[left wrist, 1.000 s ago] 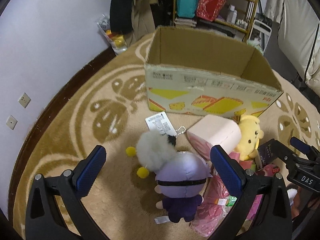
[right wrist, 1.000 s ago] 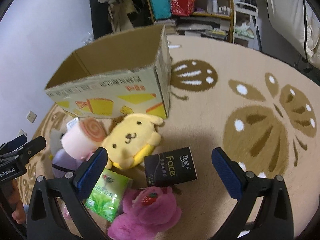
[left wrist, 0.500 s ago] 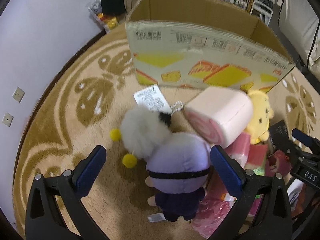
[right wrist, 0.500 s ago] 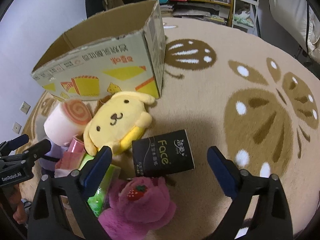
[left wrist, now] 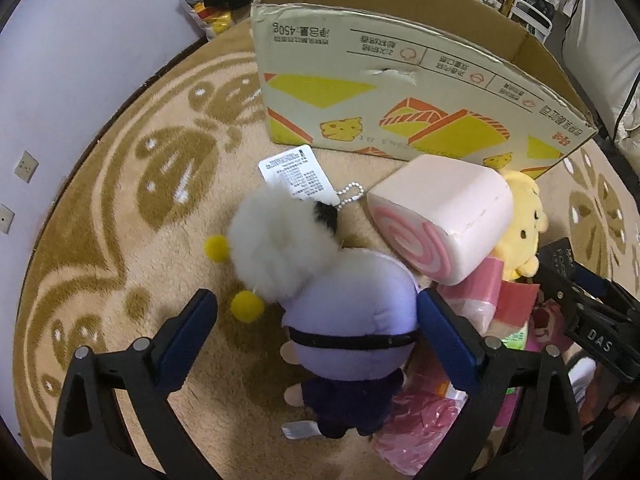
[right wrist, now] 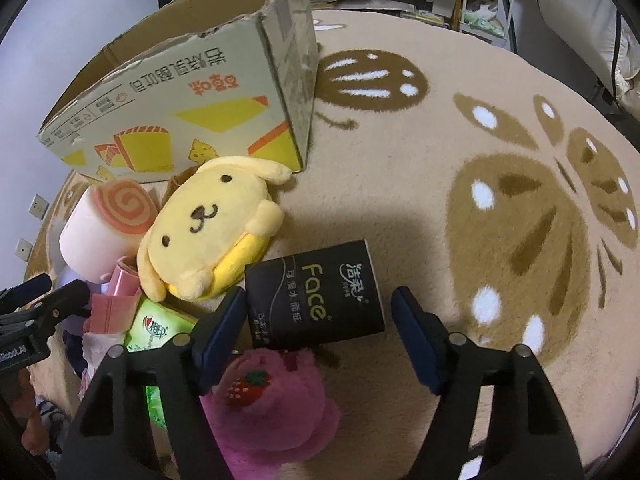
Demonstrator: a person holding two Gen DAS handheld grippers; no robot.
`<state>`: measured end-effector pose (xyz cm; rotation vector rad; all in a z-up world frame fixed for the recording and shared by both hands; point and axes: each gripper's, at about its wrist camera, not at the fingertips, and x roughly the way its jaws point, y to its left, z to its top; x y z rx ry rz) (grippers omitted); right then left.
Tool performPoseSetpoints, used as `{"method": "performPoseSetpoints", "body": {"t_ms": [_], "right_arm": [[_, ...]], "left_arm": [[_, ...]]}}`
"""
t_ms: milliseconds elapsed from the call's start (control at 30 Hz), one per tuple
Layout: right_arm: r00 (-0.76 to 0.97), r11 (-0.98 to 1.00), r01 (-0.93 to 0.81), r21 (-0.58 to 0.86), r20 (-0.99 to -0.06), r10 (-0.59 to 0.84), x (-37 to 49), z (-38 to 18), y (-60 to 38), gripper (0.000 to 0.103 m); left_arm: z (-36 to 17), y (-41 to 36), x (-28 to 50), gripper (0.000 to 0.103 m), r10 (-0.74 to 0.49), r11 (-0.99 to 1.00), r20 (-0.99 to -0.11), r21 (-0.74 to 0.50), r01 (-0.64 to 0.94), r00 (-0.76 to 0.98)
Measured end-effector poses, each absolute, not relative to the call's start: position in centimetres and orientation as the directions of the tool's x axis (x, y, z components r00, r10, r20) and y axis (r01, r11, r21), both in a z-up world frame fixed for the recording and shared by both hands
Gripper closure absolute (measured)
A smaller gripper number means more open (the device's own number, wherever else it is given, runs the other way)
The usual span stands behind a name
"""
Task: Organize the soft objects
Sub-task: 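Lower the right gripper onto the black Face tissue pack while the left gripper lowers onto the purple-haired doll, then close the right gripper on the tissue pack while the left gripper grasps the doll, lift both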
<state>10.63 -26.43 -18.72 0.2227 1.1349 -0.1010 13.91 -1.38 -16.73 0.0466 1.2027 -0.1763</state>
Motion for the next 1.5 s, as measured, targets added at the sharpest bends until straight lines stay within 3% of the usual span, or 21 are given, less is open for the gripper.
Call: {"method": "performPoseSetpoints", "body": {"t_ms": [333, 433, 600, 833, 1500], "right_arm": [[0.395, 0.971, 0.217, 0.102, -0.919, 0.009, 12.0, -19.9, -27.0, 0.025], [0.399, 0.973, 0.212, 0.095, -0.917, 0.002, 12.1, -19.9, -26.9, 0.034], [0.404, 0.972, 0.215, 0.096, -0.915, 0.001, 11.9, -19.8, -26.8, 0.034], [0.425, 0.971, 0.210, 0.111, -0.905, 0.012, 11.3, -19.4, -26.6, 0.034], [0.536, 0.980, 0.168, 0.103, -0.844, -0.003, 8.6, -15.3, -24.8, 0.035]], "left_arm": [[-18.0, -2.8, 13.6, 0.009, -0.093, 0.978, -0.949, -0.031, 0.205, 0.300], [-18.6, -3.2, 13.8, 0.016, -0.092, 0.975, -0.956, -0.029, 0.221, 0.280], [-19.4, -3.6, 14.2, 0.020, -0.077, 0.971, -0.961, -0.012, 0.238, 0.266], [-18.7, -3.4, 14.6, 0.043, -0.098, 0.970, -0.951, -0.026, 0.241, 0.292], [-13.2, -2.8, 11.6, 0.045, -0.071, 0.982, -0.882, 0.021, 0.188, 0.467]]}}
